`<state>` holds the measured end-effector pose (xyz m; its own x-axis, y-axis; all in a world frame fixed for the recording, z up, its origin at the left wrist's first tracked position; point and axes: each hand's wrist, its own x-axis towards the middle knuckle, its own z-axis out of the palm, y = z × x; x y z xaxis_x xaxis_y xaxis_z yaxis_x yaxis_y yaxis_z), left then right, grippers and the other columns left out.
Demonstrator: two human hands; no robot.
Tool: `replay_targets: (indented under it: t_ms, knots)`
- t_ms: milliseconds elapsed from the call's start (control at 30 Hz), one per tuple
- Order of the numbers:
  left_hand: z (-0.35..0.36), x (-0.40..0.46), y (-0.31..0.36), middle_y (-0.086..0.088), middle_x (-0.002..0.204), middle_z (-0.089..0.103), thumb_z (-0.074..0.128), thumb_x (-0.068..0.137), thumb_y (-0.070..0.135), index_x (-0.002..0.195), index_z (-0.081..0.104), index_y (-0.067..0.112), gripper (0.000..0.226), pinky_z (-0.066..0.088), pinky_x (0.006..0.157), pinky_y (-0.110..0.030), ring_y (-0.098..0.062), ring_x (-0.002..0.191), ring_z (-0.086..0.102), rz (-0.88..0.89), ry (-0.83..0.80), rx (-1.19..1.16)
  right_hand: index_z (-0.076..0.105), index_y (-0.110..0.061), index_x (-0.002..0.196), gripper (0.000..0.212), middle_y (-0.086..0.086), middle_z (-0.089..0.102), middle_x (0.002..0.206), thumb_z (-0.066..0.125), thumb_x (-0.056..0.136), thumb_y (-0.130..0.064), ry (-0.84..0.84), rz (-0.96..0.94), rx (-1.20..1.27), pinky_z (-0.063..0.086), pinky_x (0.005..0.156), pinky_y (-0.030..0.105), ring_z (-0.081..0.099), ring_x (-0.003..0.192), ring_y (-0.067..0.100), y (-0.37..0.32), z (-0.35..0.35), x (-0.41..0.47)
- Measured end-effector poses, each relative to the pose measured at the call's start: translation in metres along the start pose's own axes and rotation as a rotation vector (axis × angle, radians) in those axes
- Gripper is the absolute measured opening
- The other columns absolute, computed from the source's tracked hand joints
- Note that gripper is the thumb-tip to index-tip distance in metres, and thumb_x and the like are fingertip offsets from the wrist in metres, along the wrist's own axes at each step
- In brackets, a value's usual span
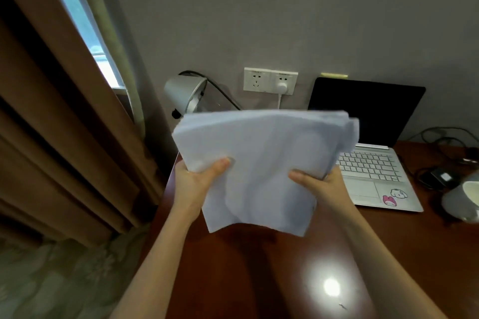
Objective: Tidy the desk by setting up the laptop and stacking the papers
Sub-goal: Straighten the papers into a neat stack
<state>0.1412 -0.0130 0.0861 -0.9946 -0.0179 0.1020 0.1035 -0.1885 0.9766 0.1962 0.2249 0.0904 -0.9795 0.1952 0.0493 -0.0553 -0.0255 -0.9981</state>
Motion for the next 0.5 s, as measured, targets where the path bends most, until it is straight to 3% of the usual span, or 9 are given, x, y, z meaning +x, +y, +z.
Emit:
replay_targets:
  t_ms: [67,200,267,367,500]
  knots:
    - [-0.002,-0.007,-0.011,0.028,0.083,0.071,0.078,0.049,0.045,0.085,0.066,0.042,0.038,0.052,0.058,-0.009,0.01,0.082,0.067,-0.011,0.021,0.115,0.075,-0.038,0.089,0.038,-0.015,0.077,0.085,0.084,0.053,-0.029,0.01,0.039,-0.004,0.055,0.06,0.015,0.073,0.078,0.003,0.006,-0.002,-0.008]
    - [0.007,-0.017,-0.025,0.048,0.069,0.059,0.085,0.06,0.02,0.072,0.061,0.044,0.036,0.041,0.045,0.002,0.027,0.067,0.057,-0.038,0.043,0.174,0.077,-0.03,0.089,0.055,-0.01,0.077,0.086,0.092,0.037,-0.037,0.051,0.184,0.045,0.054,0.057,0.014,0.073,0.079,0.005,0.024,0.0,-0.018]
    - [0.014,-0.013,-0.015,0.052,0.068,0.055,0.082,0.05,0.038,0.073,0.062,0.051,0.033,0.039,0.042,0.003,0.031,0.066,0.053,-0.041,0.068,0.178,0.076,-0.022,0.094,0.063,-0.011,0.077,0.085,0.095,0.036,-0.036,0.095,0.208,0.053,0.054,0.055,0.015,0.073,0.077,0.005,0.02,0.002,-0.016]
    - [0.015,-0.005,0.001,0.054,0.076,0.054,0.075,0.044,0.056,0.079,0.049,0.076,0.048,0.04,0.044,0.001,0.031,0.073,0.053,0.014,0.092,0.207,0.074,-0.038,0.092,0.053,-0.014,0.076,0.088,0.091,0.042,-0.038,0.1,0.129,0.074,0.054,0.056,0.016,0.073,0.078,0.005,0.008,0.0,-0.012]
    - [0.007,-0.011,-0.015,0.043,0.083,0.063,0.08,0.046,0.057,0.088,0.059,0.054,0.047,0.045,0.05,-0.002,0.02,0.081,0.061,0.013,0.075,0.195,0.077,-0.037,0.085,0.046,-0.008,0.078,0.085,0.09,0.042,-0.034,0.053,0.144,0.066,0.055,0.058,0.018,0.074,0.078,0.009,0.019,-0.001,-0.019]
